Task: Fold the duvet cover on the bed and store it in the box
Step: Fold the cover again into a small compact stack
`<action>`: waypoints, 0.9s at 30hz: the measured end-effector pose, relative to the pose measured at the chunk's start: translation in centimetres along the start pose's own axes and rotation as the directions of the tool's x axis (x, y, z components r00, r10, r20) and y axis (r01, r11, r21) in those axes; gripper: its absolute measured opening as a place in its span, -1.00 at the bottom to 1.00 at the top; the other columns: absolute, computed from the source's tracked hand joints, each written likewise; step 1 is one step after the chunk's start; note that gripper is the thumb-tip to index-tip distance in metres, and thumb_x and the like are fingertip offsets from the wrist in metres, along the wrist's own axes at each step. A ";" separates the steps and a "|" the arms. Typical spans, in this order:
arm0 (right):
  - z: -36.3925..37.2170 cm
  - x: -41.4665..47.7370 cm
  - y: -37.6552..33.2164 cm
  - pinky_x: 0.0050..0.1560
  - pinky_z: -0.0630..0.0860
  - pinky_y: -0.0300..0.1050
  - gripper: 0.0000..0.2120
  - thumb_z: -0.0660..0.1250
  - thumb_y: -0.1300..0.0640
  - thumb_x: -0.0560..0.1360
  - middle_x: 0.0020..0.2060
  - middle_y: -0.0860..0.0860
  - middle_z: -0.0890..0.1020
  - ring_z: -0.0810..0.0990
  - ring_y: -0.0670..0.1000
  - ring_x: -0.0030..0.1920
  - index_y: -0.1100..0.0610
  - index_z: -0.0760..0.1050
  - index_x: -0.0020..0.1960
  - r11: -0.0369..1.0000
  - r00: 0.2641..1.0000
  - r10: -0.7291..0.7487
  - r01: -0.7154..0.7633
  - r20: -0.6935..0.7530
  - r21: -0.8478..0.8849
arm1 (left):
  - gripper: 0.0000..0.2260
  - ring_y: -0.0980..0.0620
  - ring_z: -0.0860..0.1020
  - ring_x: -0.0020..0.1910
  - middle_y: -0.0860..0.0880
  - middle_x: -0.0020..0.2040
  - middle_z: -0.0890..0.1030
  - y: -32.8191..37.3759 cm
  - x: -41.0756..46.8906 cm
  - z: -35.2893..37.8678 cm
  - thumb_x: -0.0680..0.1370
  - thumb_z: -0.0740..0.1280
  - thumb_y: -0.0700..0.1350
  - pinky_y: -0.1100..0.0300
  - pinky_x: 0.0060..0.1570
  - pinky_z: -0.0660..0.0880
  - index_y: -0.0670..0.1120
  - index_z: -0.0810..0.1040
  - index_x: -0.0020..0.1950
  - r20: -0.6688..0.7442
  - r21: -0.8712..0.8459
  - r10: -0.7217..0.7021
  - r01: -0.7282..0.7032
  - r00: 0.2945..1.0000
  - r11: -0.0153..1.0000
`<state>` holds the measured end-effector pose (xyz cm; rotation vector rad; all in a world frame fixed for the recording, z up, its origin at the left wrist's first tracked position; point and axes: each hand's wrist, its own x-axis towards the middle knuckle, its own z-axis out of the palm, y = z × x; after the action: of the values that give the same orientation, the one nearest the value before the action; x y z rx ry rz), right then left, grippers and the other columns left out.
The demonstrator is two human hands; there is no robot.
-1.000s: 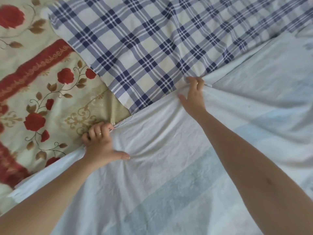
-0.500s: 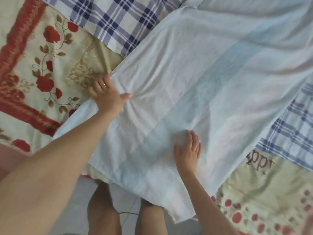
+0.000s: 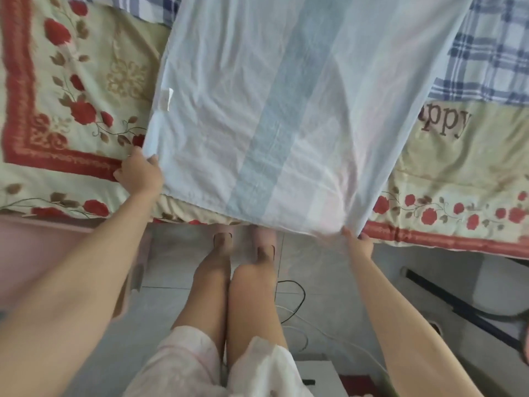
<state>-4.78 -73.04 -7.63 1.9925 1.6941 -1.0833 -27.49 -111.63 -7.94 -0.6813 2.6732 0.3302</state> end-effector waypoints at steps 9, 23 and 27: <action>-3.7 -7.3 -3.3 -0.21 0.41 -0.13 -0.73 0.12 0.20 0.61 -0.05 0.06 0.46 0.46 0.04 -0.14 0.22 0.24 0.29 0.928 0.955 -0.286 0.296 -0.073 0.226 | -0.74 0.05 0.41 0.11 -0.03 0.20 0.43 3.3 -4.6 -5.7 0.65 0.09 -0.17 0.19 0.21 0.36 -0.19 0.32 0.32 0.100 -0.732 -0.124 0.158 0.987 0.662; -22.4 -17.7 -6.3 -0.17 0.45 -0.12 -0.63 0.02 0.19 0.64 0.18 0.18 0.53 0.53 0.12 -0.13 0.05 0.41 0.39 0.603 0.759 -0.578 0.645 0.299 -0.470 | -0.32 -0.19 0.40 0.29 -0.17 0.35 0.39 9.7 -13.2 -23.9 0.38 0.48 -0.29 0.03 0.16 0.39 -0.19 0.24 0.42 0.271 -0.381 0.296 -0.181 0.916 0.907; -24.4 -20.7 -3.9 -0.51 0.28 -0.29 -0.75 0.19 -0.06 0.60 -0.31 0.03 0.46 0.32 -0.02 -0.47 0.03 0.43 0.20 0.603 0.813 -0.228 0.549 0.535 -0.578 | -0.51 -0.21 0.46 0.11 -0.24 0.30 0.42 7.5 -17.6 -25.5 0.46 0.27 -0.38 0.06 -0.03 0.40 -0.21 0.30 0.38 0.354 0.019 0.417 -0.452 0.837 0.892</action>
<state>-0.37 -70.51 24.23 0.8314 1.9444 -0.6971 -24.11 -105.82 23.17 0.0349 2.4552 0.3844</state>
